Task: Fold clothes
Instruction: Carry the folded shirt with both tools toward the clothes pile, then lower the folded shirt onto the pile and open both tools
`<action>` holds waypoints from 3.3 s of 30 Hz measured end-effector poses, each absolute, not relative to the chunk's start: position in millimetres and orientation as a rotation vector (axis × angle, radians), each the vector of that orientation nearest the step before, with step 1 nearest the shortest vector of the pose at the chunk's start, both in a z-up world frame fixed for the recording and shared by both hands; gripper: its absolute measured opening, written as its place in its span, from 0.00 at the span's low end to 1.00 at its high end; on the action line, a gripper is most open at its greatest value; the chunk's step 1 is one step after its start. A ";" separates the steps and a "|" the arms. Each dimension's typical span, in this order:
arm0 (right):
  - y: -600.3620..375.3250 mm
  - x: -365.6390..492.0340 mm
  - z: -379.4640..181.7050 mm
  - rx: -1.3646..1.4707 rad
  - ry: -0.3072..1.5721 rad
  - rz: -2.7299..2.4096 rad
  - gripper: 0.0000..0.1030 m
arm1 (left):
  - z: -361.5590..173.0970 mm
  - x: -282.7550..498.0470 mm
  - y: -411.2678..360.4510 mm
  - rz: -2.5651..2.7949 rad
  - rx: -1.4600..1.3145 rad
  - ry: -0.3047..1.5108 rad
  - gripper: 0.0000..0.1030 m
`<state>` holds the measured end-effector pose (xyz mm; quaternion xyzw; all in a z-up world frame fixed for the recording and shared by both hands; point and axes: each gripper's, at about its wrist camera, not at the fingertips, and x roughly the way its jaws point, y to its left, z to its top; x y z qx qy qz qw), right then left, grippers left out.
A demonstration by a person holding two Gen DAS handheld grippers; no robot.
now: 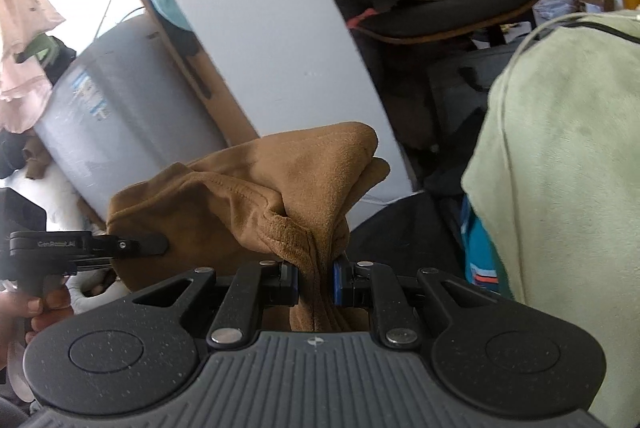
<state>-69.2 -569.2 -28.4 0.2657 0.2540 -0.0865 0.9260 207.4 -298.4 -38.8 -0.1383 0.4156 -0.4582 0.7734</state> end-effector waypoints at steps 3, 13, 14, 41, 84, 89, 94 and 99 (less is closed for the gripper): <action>-576.5 -68.8 -35.6 0.545 0.512 -0.202 0.14 | -44.5 215.3 -309.4 -1.030 -0.278 0.897 0.07; -595.9 -62.6 -55.3 0.497 0.558 -0.273 0.14 | -73.6 236.7 -335.7 -1.154 -0.245 0.909 0.07; -596.5 -60.1 -58.3 0.491 0.563 -0.275 0.14 | -77.2 237.2 -335.5 -1.161 -0.250 0.908 0.07; -618.0 20.6 -135.6 0.288 0.641 -0.265 0.15 | -172.9 284.0 -334.6 -1.155 -0.331 0.902 0.07; -649.5 194.4 -237.2 0.159 0.832 -0.425 0.19 | -251.2 408.9 -371.8 -0.782 -0.152 0.932 0.07; -654.5 204.1 -246.8 0.162 0.849 -0.427 0.19 | -258.4 416.6 -373.8 -0.768 -0.125 0.939 0.07; -663.9 217.2 -259.5 0.159 0.885 -0.437 0.19 | -271.0 426.7 -375.1 -0.756 -0.110 0.963 0.07; -670.9 236.4 -276.7 0.151 0.940 -0.458 0.22 | -286.5 438.5 -373.2 -0.743 -0.107 0.989 0.14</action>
